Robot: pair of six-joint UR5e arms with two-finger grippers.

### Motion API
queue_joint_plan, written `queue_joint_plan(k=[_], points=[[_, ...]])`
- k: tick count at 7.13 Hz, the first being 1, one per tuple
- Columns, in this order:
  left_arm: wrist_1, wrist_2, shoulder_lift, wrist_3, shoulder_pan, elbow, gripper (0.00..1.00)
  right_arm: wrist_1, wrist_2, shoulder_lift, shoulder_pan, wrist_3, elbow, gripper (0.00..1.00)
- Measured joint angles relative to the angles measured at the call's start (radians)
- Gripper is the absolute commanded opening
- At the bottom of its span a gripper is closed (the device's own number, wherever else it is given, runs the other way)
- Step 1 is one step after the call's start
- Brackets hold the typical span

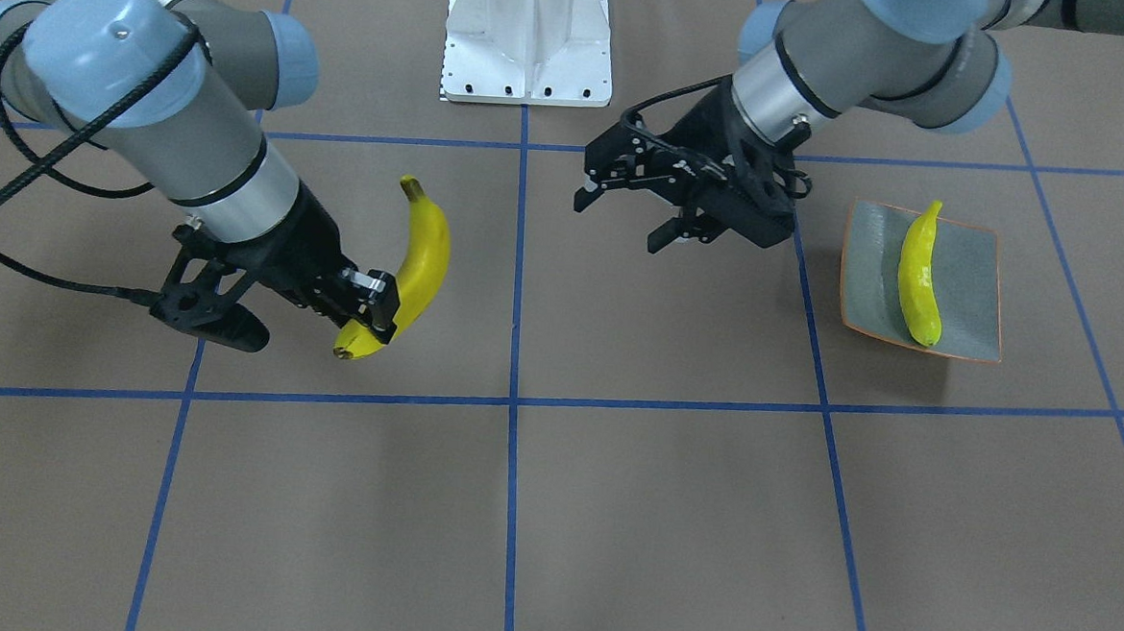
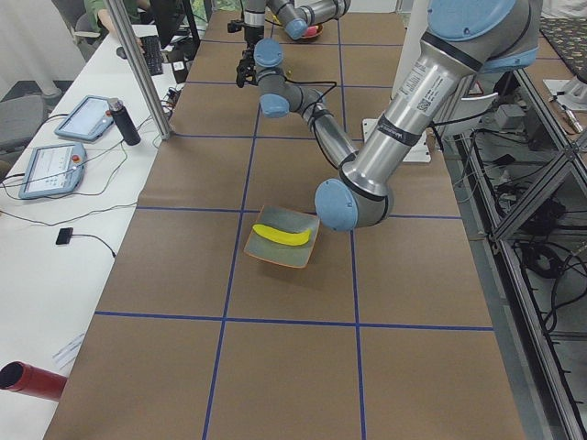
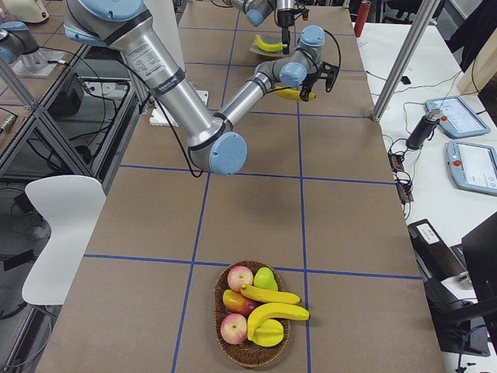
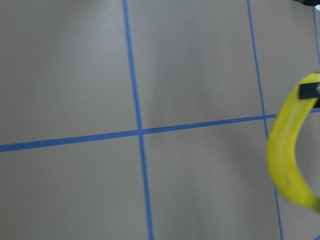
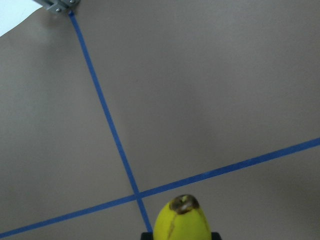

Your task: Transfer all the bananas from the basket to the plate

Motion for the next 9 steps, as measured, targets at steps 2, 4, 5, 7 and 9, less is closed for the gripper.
queue_joint_plan(k=[2, 4, 5, 7, 9], points=[[-0.061, 0.085, -0.047, -0.041, 0.064, 0.057, 1.00, 0.000, -0.007, 0.010, -0.034, 0.012, 0.026, 0.00], [-0.086, 0.139, -0.069, -0.065, 0.107, 0.082, 1.00, -0.001, -0.007, 0.011, -0.044, 0.013, 0.055, 0.00], [-0.088, 0.148, -0.076, -0.074, 0.119, 0.087, 1.00, -0.001, -0.007, 0.011, -0.047, 0.014, 0.063, 0.00], [-0.089, 0.155, -0.093, -0.088, 0.143, 0.114, 1.00, 0.000, -0.010, 0.011, -0.049, 0.014, 0.066, 0.00], [-0.089, 0.156, -0.106, -0.107, 0.156, 0.128, 0.99, 0.001, -0.010, 0.011, -0.050, 0.014, 0.067, 0.00]])
